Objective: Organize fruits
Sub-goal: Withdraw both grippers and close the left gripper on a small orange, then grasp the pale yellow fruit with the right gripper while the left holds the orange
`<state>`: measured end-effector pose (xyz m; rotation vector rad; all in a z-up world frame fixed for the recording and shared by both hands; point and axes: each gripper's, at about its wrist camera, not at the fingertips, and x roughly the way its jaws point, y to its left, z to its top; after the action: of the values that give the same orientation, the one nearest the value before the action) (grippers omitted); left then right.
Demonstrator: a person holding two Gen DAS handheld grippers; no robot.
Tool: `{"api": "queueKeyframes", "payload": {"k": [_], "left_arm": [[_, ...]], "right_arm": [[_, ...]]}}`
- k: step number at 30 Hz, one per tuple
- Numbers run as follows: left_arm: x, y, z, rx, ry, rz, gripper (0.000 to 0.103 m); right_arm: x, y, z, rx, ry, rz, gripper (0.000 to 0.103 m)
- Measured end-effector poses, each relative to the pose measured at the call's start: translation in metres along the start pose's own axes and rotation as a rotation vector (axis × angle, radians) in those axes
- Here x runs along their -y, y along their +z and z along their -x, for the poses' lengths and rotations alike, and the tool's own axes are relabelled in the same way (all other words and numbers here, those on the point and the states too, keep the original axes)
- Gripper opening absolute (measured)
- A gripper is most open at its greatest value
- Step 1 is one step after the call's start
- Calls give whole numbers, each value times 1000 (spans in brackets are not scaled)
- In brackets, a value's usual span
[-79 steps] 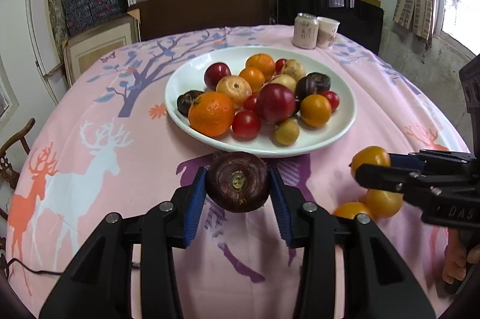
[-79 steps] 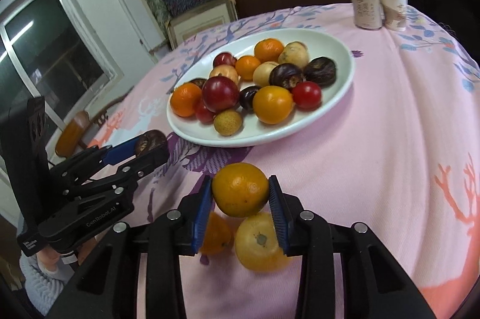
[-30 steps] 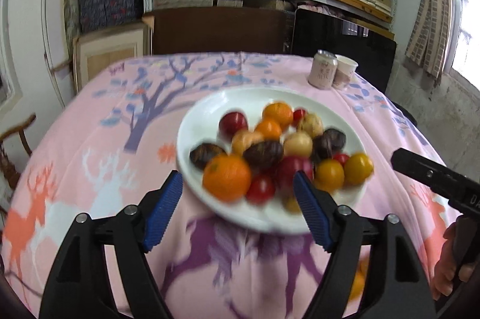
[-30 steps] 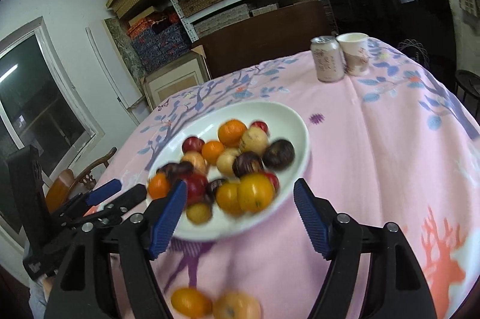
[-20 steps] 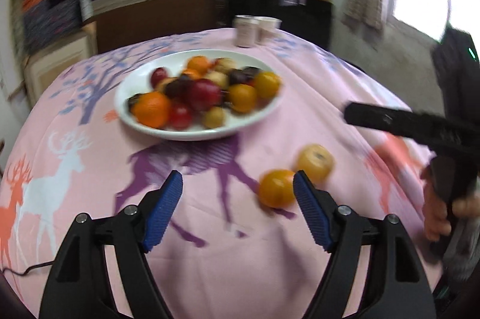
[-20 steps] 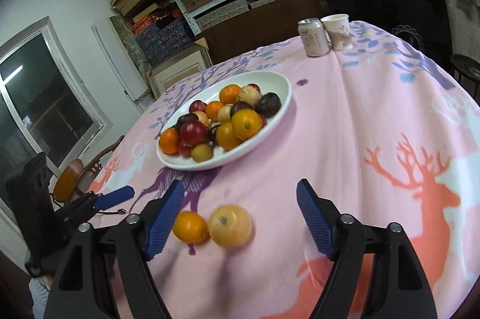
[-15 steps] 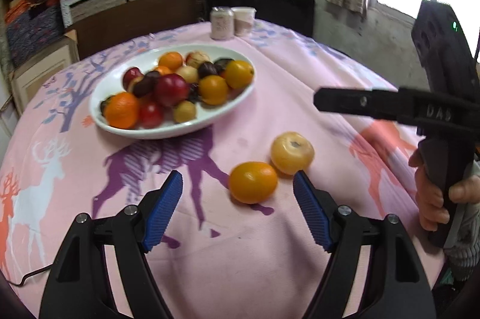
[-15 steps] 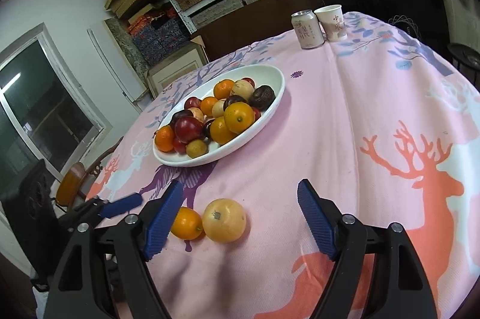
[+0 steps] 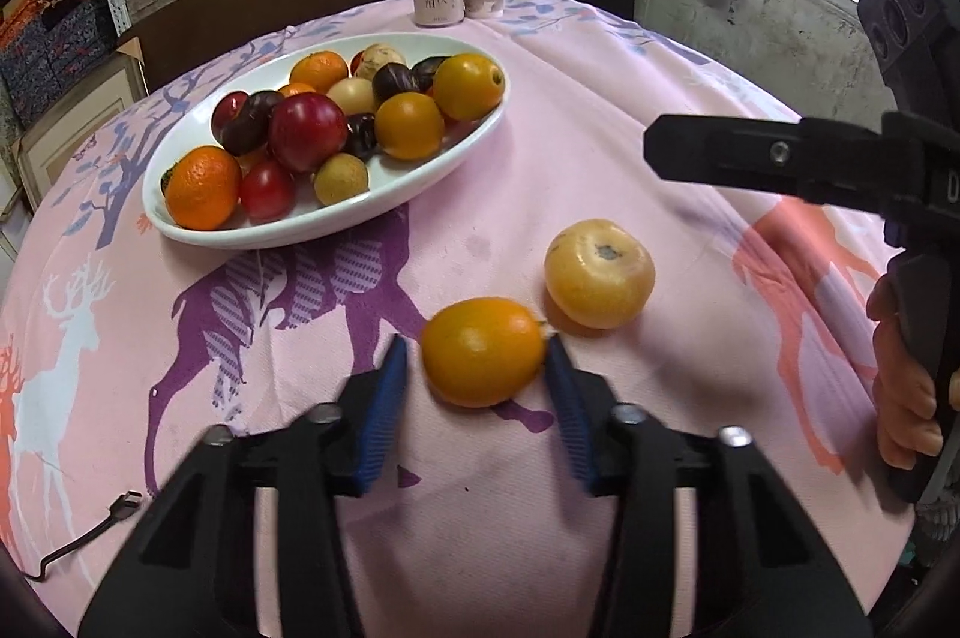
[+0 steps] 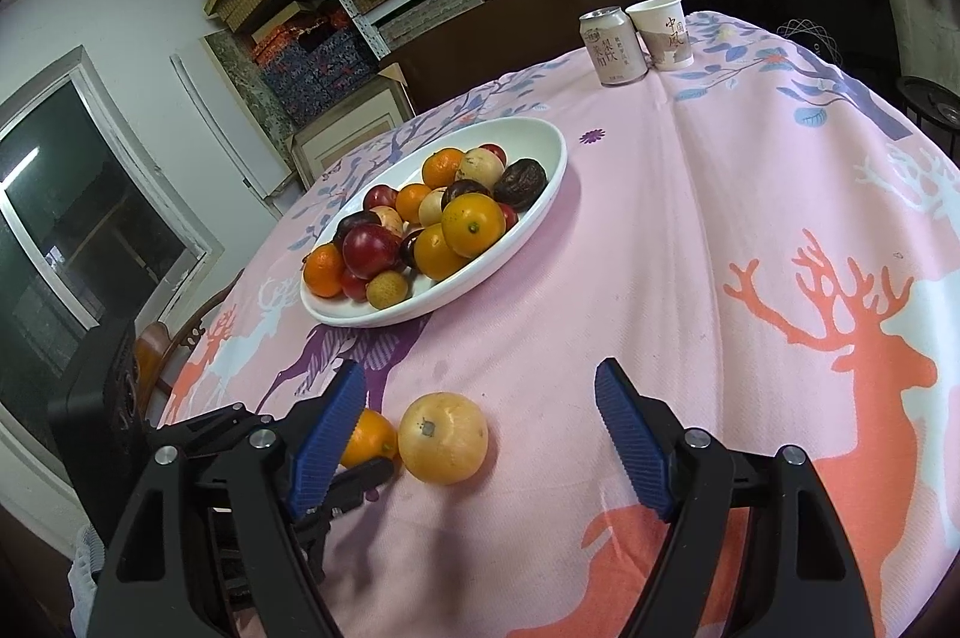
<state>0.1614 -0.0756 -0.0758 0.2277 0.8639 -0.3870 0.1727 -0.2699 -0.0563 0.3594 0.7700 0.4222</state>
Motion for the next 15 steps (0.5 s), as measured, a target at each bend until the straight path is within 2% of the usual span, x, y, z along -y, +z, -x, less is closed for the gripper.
{"api": "queueKeyframes", "payload": {"k": [9, 15], "left_arm": [[-13, -1, 5, 18, 46, 62, 41], [-25, -2, 10, 34, 77, 98, 41]], "right_arm": [[-8, -4, -12, -49, -16, 49, 80], [-30, -15, -26, -107, -53, 177, 80]]}}
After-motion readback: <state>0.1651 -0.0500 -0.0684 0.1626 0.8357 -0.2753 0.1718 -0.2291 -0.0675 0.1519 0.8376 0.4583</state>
